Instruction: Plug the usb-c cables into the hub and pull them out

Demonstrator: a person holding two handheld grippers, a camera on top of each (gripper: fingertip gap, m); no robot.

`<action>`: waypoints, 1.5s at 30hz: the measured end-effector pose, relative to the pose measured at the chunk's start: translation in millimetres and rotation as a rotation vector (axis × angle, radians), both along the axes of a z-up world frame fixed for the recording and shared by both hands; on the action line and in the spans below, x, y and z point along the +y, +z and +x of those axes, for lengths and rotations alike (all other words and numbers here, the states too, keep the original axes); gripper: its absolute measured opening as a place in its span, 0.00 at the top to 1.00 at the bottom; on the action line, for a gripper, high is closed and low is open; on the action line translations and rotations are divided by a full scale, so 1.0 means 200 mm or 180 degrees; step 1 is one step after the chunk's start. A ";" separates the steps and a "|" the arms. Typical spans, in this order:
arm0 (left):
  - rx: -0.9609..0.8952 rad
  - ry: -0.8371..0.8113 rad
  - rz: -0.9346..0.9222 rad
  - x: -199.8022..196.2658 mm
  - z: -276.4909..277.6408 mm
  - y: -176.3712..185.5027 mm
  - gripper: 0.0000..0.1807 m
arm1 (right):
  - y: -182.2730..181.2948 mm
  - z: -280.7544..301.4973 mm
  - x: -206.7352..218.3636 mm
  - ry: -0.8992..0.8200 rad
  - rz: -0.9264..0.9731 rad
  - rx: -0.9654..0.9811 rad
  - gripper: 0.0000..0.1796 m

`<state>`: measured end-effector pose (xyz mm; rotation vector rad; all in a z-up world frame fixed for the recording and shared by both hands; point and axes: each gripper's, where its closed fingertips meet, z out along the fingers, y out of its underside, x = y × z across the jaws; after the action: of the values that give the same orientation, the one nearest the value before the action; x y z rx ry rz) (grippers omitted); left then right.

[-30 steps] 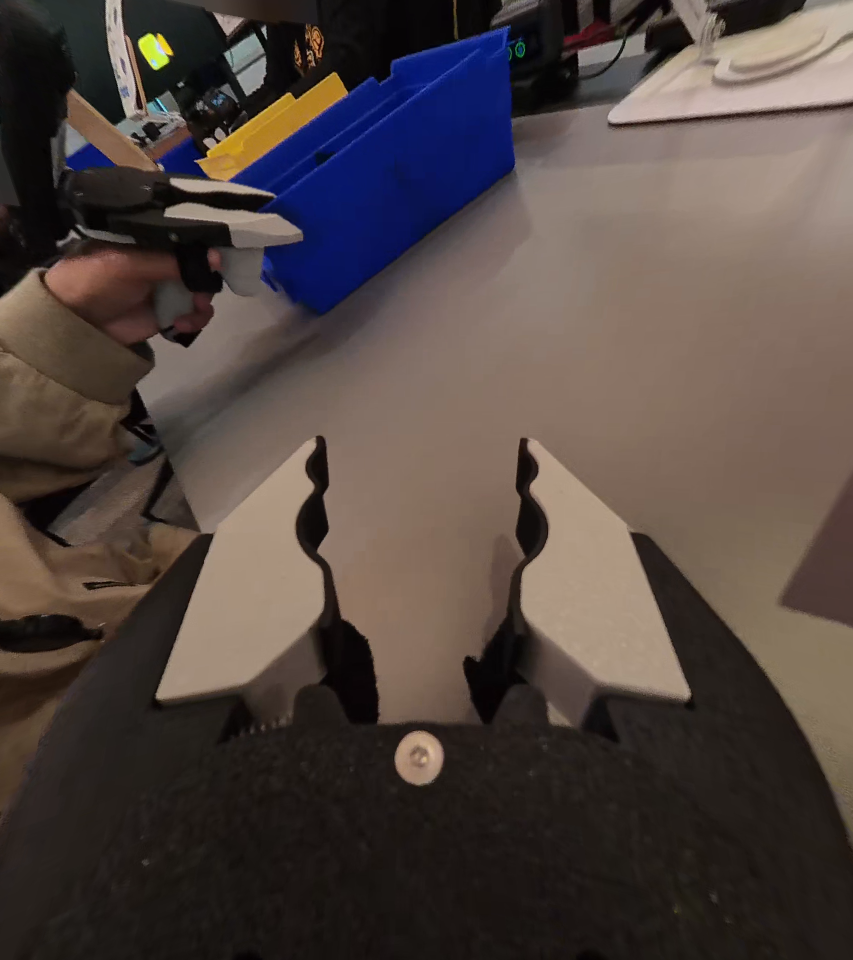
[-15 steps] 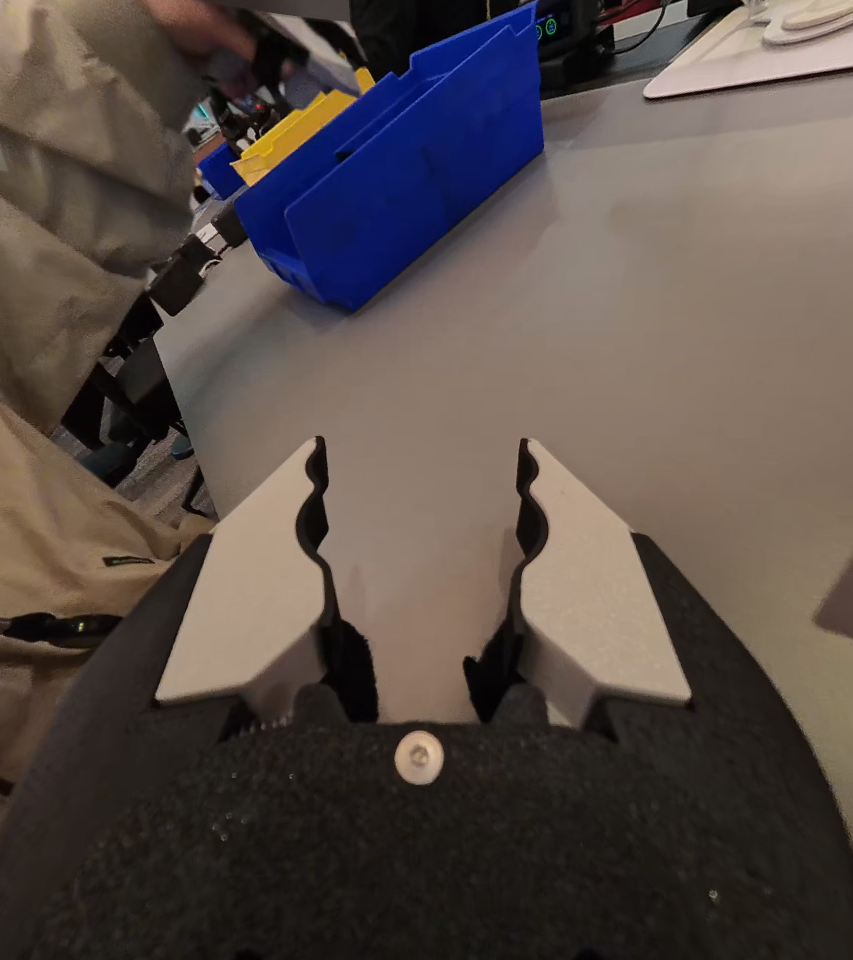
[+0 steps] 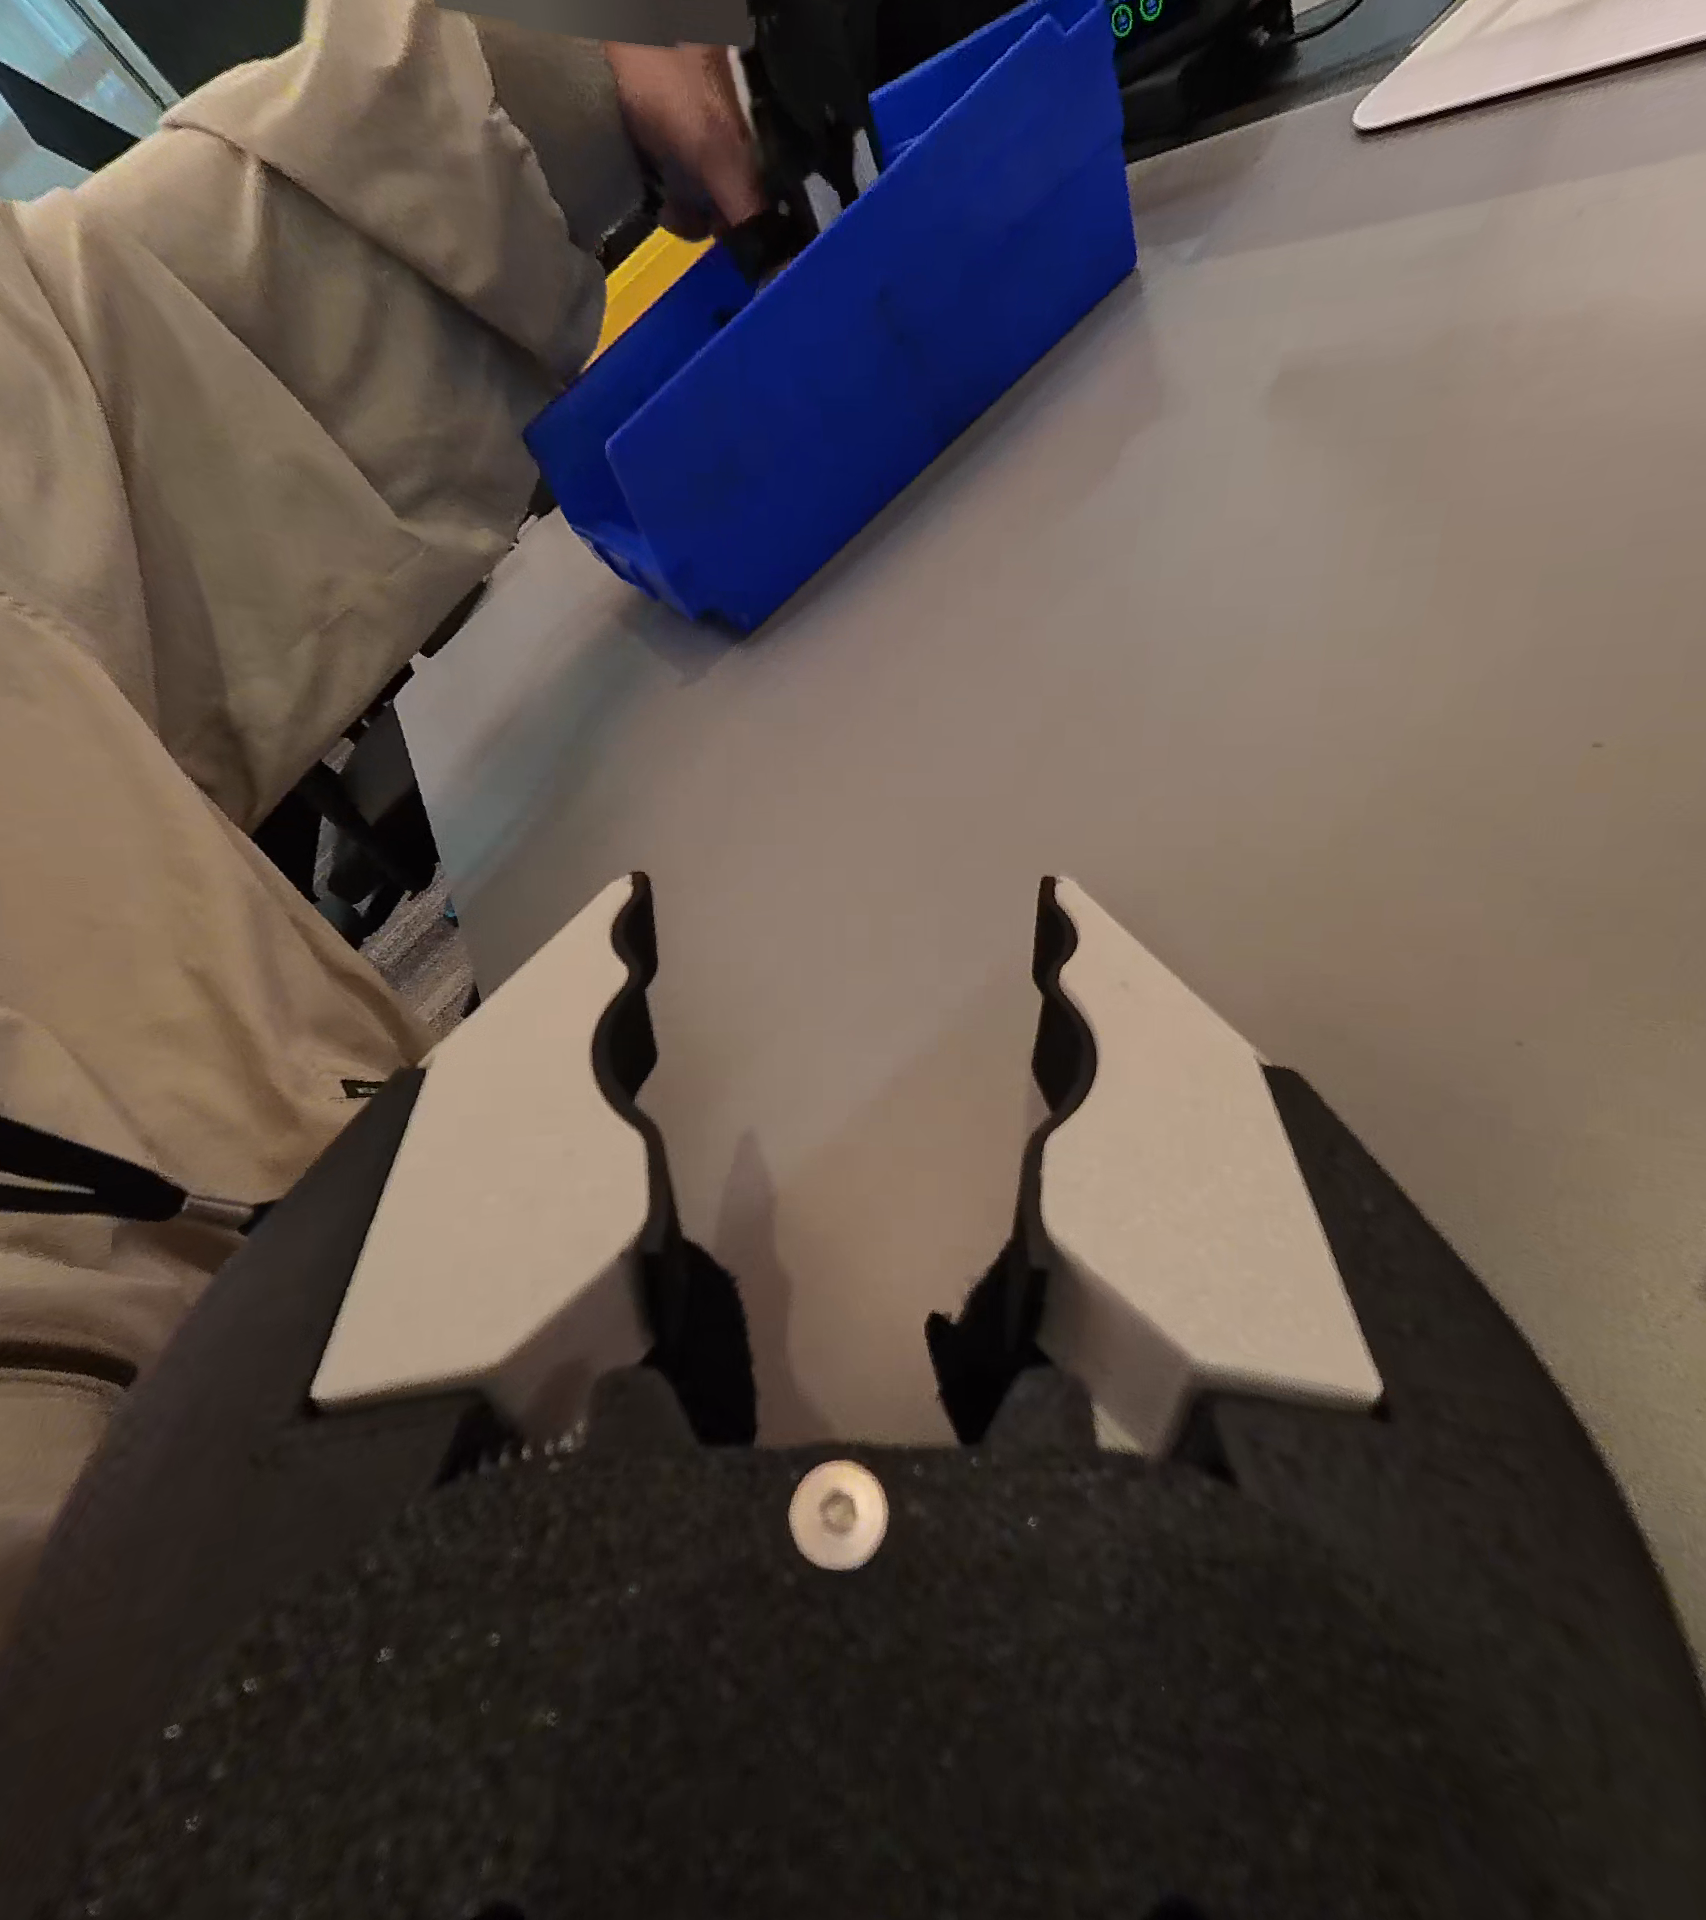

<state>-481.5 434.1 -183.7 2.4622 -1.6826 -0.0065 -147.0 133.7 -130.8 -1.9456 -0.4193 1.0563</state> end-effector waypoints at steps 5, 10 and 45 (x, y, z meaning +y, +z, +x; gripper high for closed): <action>0.0287 0.0035 0.0128 0.05 -0.07 -0.04 0.80 | 0.00 -0.01 -0.01 0.0033 -0.0018 0.0012 0.59; 0.0277 -0.0101 0.0147 0.05 -0.05 -0.06 0.87 | 0.00 -0.02 -0.02 0.0068 -0.0054 0.0050 0.59; -0.0379 -0.2542 0.6274 -1.05 1.05 1.47 0.88 | 0.99 -0.08 0.17 -0.0002 0.2102 -0.0409 0.77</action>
<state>-272.1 223.5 111.0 1.6886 -3.2983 -2.6787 -162.6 167.9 68.0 -1.4177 -0.7335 0.6728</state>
